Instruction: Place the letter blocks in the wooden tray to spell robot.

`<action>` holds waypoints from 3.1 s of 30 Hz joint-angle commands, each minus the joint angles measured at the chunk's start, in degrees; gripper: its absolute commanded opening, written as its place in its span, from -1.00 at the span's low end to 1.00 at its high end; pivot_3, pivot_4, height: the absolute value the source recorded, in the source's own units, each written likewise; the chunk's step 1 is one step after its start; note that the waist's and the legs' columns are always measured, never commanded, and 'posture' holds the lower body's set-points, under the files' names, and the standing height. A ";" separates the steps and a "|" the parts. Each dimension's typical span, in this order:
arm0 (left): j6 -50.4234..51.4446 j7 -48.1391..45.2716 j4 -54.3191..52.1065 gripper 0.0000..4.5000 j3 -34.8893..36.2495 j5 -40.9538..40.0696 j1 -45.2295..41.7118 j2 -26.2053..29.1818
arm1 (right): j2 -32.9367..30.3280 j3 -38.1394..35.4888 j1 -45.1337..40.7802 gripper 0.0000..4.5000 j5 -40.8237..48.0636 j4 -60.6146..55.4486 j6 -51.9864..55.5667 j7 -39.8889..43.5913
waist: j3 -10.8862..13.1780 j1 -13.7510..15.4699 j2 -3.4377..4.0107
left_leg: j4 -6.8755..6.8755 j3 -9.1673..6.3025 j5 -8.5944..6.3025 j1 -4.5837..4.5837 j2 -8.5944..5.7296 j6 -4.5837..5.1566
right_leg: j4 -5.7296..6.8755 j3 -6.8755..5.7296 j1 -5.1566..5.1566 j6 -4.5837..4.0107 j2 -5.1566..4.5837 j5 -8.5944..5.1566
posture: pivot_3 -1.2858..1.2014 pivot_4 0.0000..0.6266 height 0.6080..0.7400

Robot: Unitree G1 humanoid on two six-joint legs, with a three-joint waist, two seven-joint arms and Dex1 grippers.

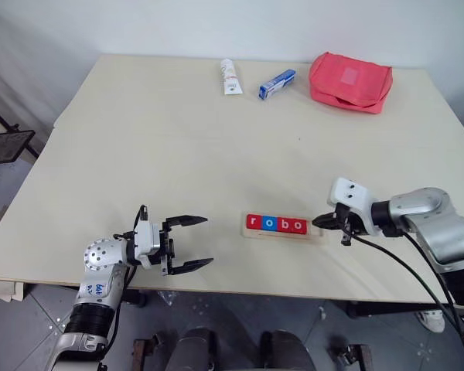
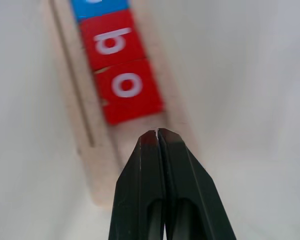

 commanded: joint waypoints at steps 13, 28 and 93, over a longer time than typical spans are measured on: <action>-1.26 -4.29 8.57 1.00 2.61 -1.44 -5.93 1.13 | 14.13 -35.43 22.14 -0.30 10.33 -15.22 7.10 -25.31 | -0.01 1.47 0.00 | -0.05 0.07 0.00 0.03 -0.03 0.00 | 0.05 0.05 -0.01 0.01 0.02 0.00 | 0.03 -0.52 1.00; -1.52 -6.56 11.85 1.00 3.27 -0.95 -9.27 0.53 | 15.90 -35.71 22.28 0.99 14.78 -17.63 10.06 -33.30 | -0.01 1.14 0.01 | -0.05 0.07 0.01 0.08 -0.03 -0.01 | 0.11 0.08 0.00 0.01 0.05 0.00 | 0.03 -0.52 1.00; 0.31 -6.74 6.11 1.00 2.97 -1.86 -4.75 0.77 | 34.62 -34.31 27.72 -0.35 14.49 -39.09 26.59 -59.32 | -0.03 -0.08 0.07 | -0.18 0.04 0.02 0.08 -0.06 -0.01 | 0.15 0.50 -0.09 0.01 0.08 0.00 | 0.03 -0.52 1.00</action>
